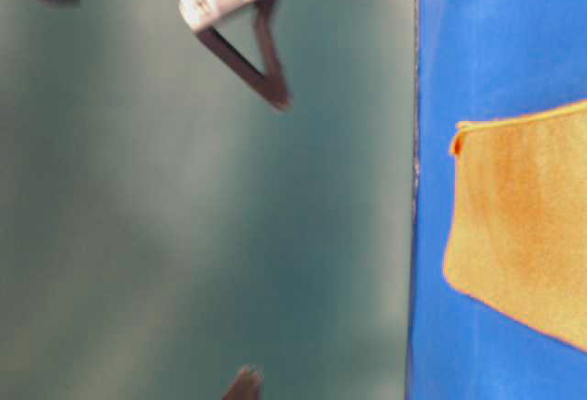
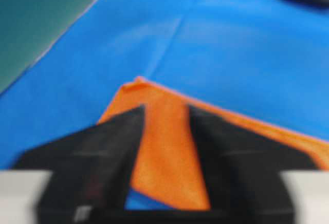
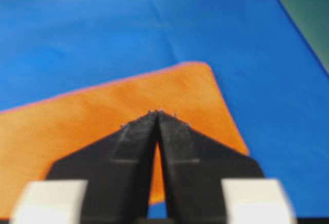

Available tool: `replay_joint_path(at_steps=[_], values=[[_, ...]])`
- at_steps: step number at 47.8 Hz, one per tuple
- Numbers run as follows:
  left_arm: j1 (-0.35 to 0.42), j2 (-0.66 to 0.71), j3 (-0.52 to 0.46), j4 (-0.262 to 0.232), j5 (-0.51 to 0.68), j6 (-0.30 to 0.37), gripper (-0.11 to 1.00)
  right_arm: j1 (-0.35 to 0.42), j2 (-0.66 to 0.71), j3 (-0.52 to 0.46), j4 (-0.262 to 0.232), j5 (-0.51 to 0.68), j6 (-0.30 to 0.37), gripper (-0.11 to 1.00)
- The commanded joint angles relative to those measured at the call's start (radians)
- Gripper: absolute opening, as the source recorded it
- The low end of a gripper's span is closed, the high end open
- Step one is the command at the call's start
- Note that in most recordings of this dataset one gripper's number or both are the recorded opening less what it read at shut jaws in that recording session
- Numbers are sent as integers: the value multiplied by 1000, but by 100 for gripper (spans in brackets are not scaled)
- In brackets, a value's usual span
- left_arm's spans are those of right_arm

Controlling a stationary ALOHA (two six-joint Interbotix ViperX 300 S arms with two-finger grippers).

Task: Fold a vertical towel.
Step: 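Move both grippers toward the top corners of the orange towel, then grasp the towel's top left and right corners with both grippers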

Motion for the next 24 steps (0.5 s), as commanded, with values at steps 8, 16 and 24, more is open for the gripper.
replay_joint_path(at_steps=[8, 16, 24], values=[[86, 250, -91, 0, -69, -2, 78, -67, 187, -104, -32, 14, -3, 58], [138, 430, -158, -2, -91, -2, 80, -106, 282, -140, -44, 6, -5, 57], [166, 563, -210, -2, -120, -2, 80, -135, 357, -160, -57, -8, -6, 57]])
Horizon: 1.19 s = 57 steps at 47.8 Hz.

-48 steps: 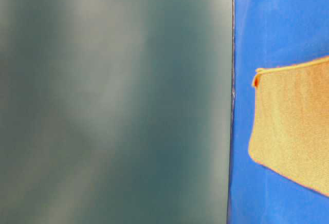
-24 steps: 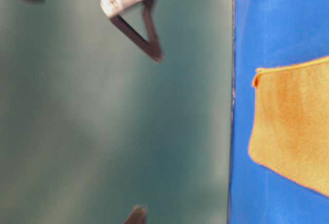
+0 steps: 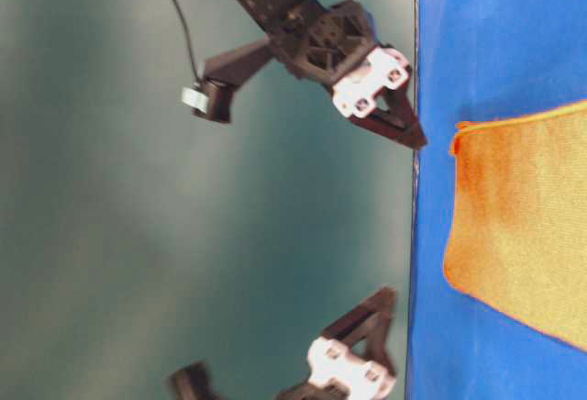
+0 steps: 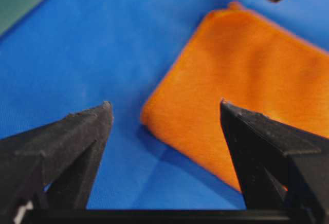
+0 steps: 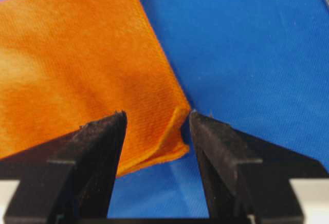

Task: Fold a vertical towel.
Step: 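Grasp the towel's top left and right corners with both grippers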

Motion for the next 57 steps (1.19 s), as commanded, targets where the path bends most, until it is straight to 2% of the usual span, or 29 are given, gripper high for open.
replay_joint_path(at_steps=[1, 17, 22, 25, 28, 35, 37, 57], values=[[11, 52, -41, -2, -25, -2, 80, -17, 15, -25, -5, -15, -2, 57], [23, 221, -124, -2, -38, -2, 79, -52, 121, -43, -5, -66, 0, 56], [26, 256, -140, -2, -28, 5, 75, -49, 123, -43, -5, -61, -2, 55], [25, 267, -146, -2, -21, 8, 67, -48, 123, -41, -5, -55, -2, 51], [23, 276, -152, 0, -18, 8, 50, -43, 123, -43, -5, -41, -5, 42], [17, 285, -155, 0, -18, 9, 12, -20, 124, -43, -18, -28, -8, 4], [15, 285, -155, 0, -18, 11, 5, -17, 124, -43, -20, -29, -8, 2], [9, 256, -172, 0, -15, 21, 4, -48, 101, -55, -21, -34, -8, 2]])
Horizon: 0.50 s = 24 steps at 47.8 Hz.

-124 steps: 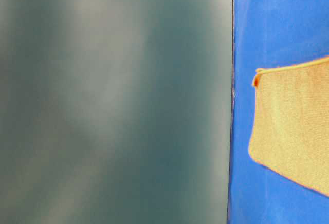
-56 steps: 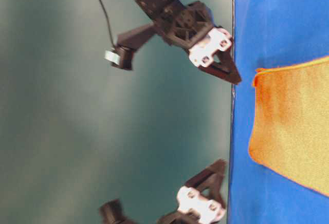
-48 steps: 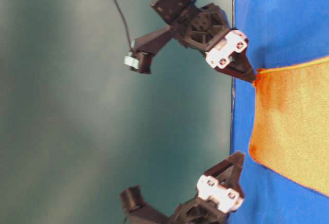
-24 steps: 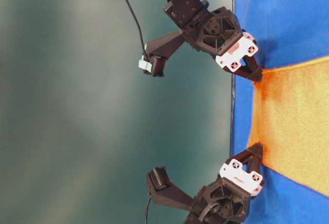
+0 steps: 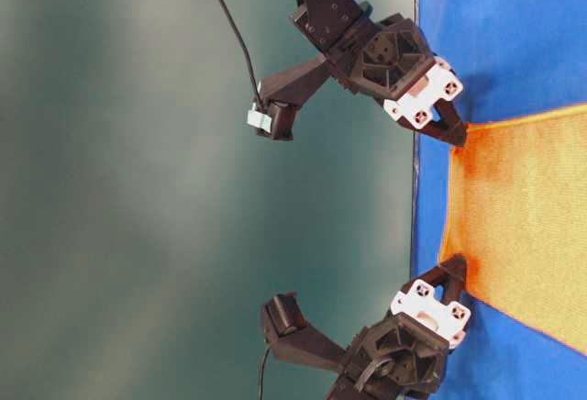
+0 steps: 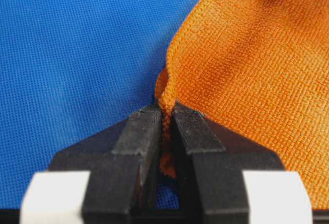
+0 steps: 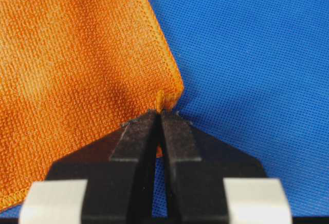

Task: Fold a vertical towel.
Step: 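Grasp the towel's top left and right corners with both grippers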

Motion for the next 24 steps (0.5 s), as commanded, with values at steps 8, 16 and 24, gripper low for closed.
replay_joint_path(at_steps=[8, 16, 24], values=[[26, -74, -41, -2, 38, 20, 4, -51, -78, -18, -3, 2, -15, 2], [69, -117, -60, -2, 75, 74, 4, -71, -120, -20, -3, 2, -37, 2], [78, -118, -66, -2, 86, 86, 4, -75, -138, -20, -5, 2, -48, 2]])
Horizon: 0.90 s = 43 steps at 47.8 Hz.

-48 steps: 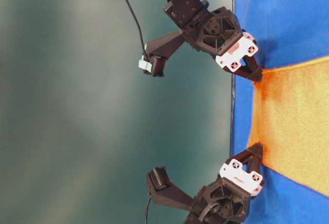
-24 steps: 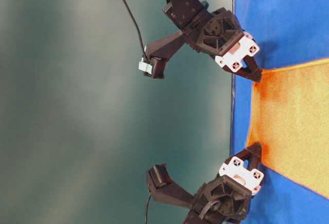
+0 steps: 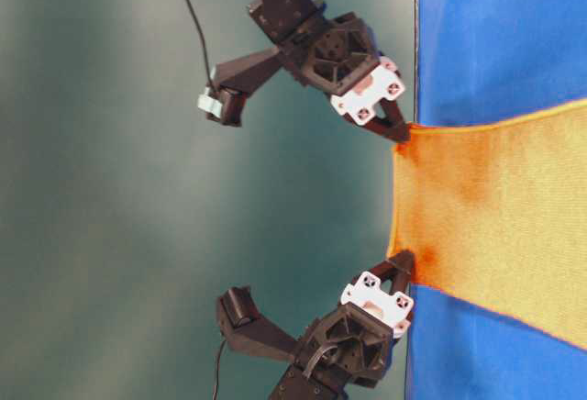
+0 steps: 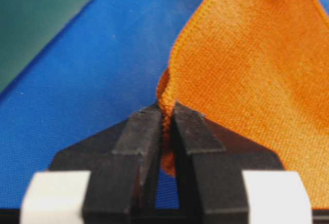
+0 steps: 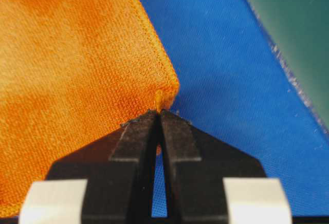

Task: Fold a vertical towel.
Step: 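Grasp the towel's top left and right corners with both grippers, then lift the top edge and carry it down toward the bottom edge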

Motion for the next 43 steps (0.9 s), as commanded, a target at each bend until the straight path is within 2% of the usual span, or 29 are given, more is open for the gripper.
replay_joint_path(at_steps=[1, 8, 20, 32, 43], values=[[9, -31, -11, -2, 0, 0, 4, -9, -37, -14, -2, -2, -5, 2], [-9, -57, 2, -2, 0, -5, 4, -8, -52, -14, -2, 0, -6, 2], [-74, -198, 63, -2, 18, 2, 4, 38, -130, 12, -2, 29, -5, 2], [-160, -321, 137, -2, 43, 2, 4, 126, -265, 77, -2, 58, -2, 2], [-262, -385, 212, -2, 43, 2, 4, 230, -327, 146, 3, 58, 11, 2]])
